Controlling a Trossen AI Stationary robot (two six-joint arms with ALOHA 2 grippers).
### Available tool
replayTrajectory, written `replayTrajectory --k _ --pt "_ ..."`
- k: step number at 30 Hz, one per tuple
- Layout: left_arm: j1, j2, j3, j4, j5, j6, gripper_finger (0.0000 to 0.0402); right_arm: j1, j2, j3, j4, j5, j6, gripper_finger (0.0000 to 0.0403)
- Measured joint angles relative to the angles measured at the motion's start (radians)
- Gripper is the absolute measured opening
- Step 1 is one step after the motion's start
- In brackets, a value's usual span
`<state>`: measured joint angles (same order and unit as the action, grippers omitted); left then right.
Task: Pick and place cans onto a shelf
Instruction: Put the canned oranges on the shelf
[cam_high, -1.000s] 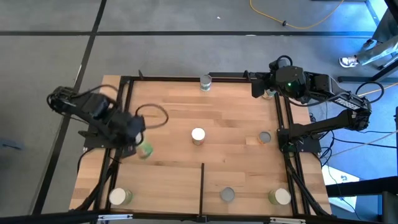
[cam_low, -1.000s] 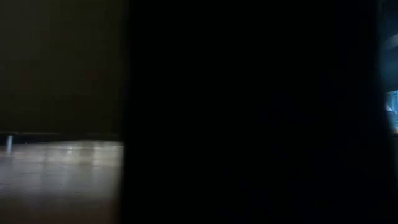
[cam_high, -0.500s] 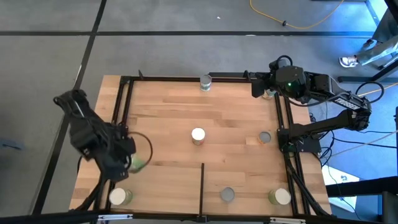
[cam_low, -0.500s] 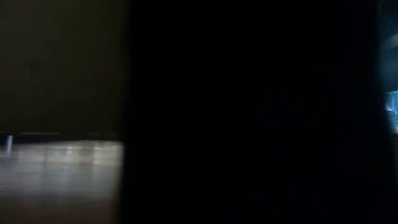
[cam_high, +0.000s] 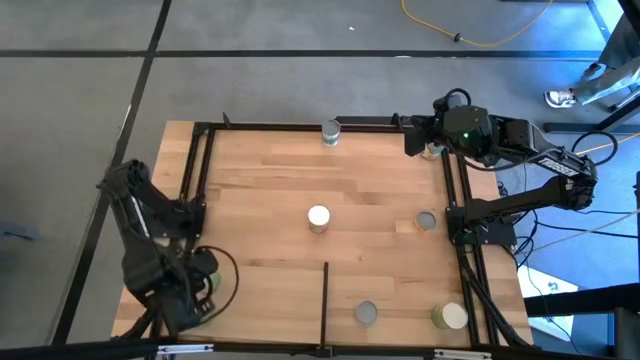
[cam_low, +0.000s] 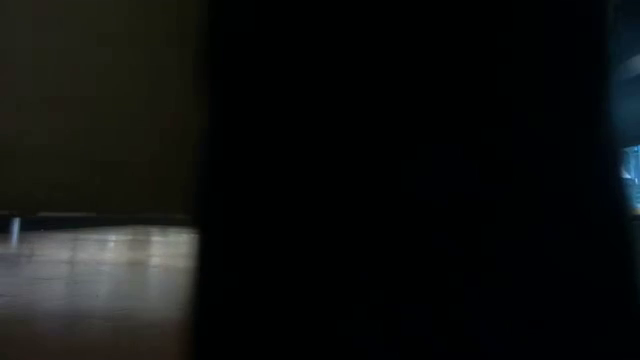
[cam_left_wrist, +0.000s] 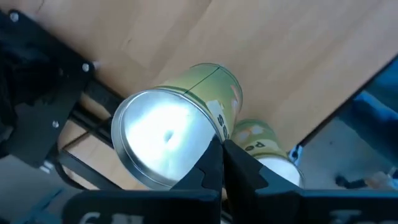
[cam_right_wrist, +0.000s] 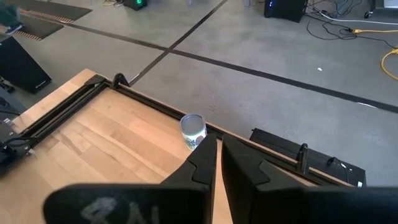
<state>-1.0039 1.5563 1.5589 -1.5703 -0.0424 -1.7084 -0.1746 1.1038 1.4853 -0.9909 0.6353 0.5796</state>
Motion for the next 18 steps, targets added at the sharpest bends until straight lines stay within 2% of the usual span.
replayTrajectory --k 7,18 --pt "-0.003 0.072 0.000 0.000 0.072 -0.012 0.0000 0.000 0.000 0.000 0.000 0.001 0.004 0.0028" --pt "-0.003 0.107 0.000 -0.001 0.023 -0.015 0.0000 0.000 0.000 0.000 0.000 0.001 0.004 0.0028"
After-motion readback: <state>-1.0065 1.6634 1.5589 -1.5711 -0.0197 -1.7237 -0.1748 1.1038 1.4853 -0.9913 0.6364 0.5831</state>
